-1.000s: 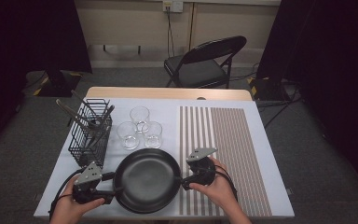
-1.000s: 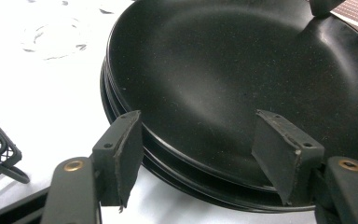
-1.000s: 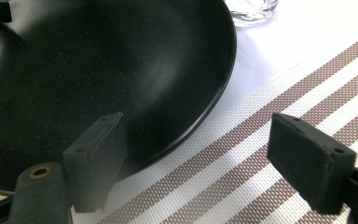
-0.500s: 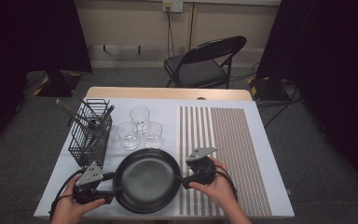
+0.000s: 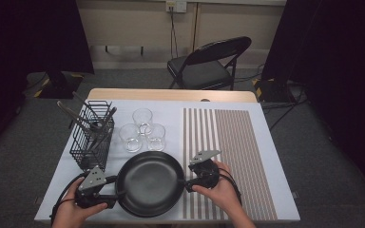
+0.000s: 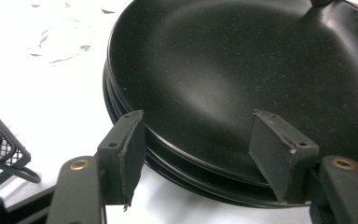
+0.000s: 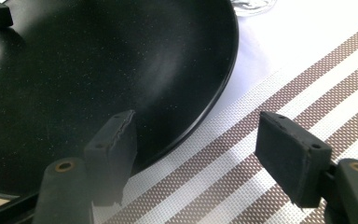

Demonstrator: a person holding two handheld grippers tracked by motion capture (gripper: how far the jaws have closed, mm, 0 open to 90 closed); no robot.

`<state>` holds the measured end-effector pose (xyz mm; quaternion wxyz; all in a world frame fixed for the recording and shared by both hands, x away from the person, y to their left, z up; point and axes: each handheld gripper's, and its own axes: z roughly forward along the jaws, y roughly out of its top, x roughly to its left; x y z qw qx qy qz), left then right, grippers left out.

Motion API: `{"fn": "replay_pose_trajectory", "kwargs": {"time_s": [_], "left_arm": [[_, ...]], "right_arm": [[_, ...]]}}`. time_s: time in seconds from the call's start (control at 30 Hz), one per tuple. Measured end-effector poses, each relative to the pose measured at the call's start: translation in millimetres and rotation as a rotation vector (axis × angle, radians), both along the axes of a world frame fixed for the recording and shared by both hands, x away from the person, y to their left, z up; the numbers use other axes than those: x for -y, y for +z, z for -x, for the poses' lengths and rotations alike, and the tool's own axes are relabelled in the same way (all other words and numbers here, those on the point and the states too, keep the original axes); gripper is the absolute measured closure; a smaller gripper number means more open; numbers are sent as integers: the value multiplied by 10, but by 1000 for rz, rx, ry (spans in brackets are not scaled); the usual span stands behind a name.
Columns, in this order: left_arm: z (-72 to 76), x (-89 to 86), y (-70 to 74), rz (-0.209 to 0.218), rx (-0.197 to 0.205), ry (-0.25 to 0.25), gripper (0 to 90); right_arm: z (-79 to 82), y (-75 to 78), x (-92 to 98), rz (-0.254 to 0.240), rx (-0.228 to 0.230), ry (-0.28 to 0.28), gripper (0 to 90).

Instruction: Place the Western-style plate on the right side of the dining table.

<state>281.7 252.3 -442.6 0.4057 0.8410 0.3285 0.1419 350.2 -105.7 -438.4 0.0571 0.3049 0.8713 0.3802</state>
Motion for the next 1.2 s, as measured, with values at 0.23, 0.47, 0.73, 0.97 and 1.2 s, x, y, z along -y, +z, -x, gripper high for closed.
{"fn": "replay_pose_trajectory", "kwargs": {"time_s": [0.23,0.47,0.73,0.97,1.2], "left_arm": [[23,-1,6,-2,-5,-3,381],[28,-19,1,11,-8,-8,389],[43,-3,-3,2,4,-2,400],[45,2,-4,3,5,1,402],[49,7,-6,7,5,3,406]], "right_arm": [[7,-10,-11,-2,-9,8,292],[13,-8,-25,4,-16,3,297],[9,-6,-31,10,-34,-8,297],[4,-14,-37,4,-55,-9,303],[-5,-13,-39,6,-57,-12,303]]}}
